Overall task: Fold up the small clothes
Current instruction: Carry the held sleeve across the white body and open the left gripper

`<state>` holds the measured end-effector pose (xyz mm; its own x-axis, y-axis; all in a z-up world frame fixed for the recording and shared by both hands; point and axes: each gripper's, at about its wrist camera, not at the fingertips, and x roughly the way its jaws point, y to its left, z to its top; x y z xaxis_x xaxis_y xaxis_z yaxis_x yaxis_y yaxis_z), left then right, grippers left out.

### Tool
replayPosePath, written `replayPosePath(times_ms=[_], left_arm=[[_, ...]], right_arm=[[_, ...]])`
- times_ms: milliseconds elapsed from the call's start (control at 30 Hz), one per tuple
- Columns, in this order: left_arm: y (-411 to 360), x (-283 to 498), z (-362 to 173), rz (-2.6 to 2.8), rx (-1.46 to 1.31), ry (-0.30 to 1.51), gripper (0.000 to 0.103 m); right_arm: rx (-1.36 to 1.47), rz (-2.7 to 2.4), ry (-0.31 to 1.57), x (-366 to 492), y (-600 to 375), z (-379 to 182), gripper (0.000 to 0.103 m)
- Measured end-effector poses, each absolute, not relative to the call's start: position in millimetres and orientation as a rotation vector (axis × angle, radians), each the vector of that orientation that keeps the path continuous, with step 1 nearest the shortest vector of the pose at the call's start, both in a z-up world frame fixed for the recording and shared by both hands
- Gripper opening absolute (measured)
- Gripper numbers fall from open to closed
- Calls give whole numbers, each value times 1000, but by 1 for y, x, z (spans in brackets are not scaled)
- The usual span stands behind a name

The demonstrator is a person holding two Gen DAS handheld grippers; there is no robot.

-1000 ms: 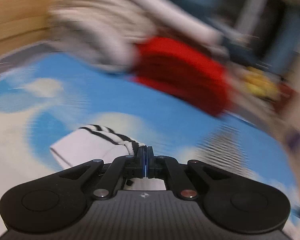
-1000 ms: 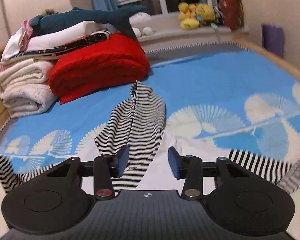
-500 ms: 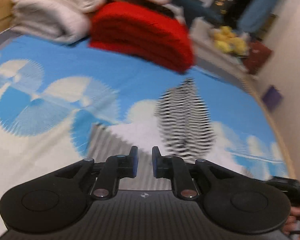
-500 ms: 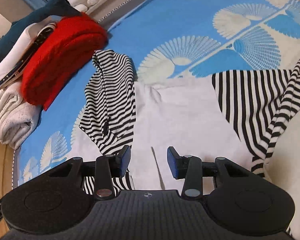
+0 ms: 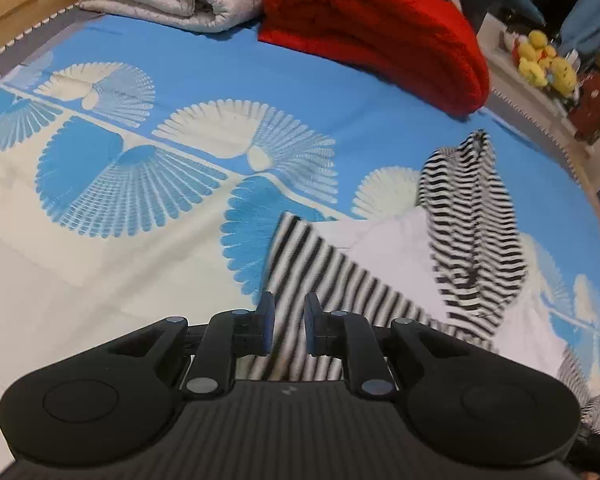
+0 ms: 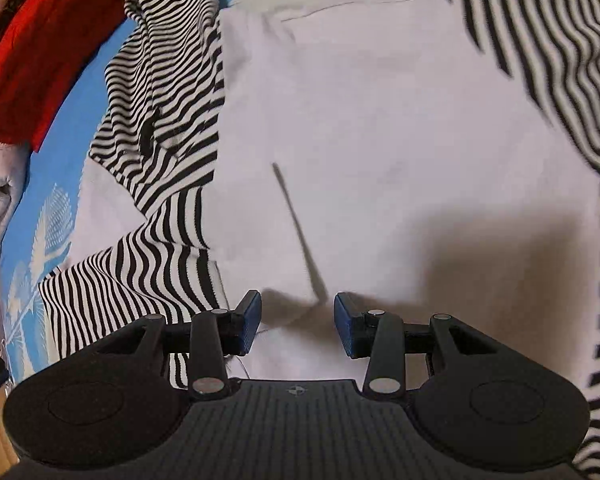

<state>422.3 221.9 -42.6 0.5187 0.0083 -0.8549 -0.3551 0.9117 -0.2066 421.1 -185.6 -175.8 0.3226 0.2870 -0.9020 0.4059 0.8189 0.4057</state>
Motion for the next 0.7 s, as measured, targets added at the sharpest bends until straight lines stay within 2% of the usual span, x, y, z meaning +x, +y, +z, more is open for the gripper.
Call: replayPosePath(times_ms=[33, 67, 133, 333, 400, 500, 600, 700], left_arm=[[223, 421, -45, 230, -378, 1012, 15], [226, 421, -47, 230, -382, 1015, 15], [230, 421, -51, 231, -390, 1024, 15], [223, 422, -70, 169, -430, 1091, 15], [212, 421, -80, 122, -436, 1130, 15], [190, 420, -95, 67, -380, 1189, 15], [173, 417, -107, 24, -314, 1221, 15], [166, 412, -120, 1, -272, 1254, 15]], right_arm=[[619, -73, 1253, 422, -181, -174, 40], [579, -50, 1235, 425, -175, -170, 25], [562, 11, 1172, 426, -171, -160, 5], [590, 50, 868, 415, -199, -83, 3], [497, 20, 810, 409, -209, -64, 3], [374, -78, 906, 408, -224, -79, 3], [401, -164, 1061, 406, -245, -109, 6], [438, -190, 1048, 400, -258, -112, 8]])
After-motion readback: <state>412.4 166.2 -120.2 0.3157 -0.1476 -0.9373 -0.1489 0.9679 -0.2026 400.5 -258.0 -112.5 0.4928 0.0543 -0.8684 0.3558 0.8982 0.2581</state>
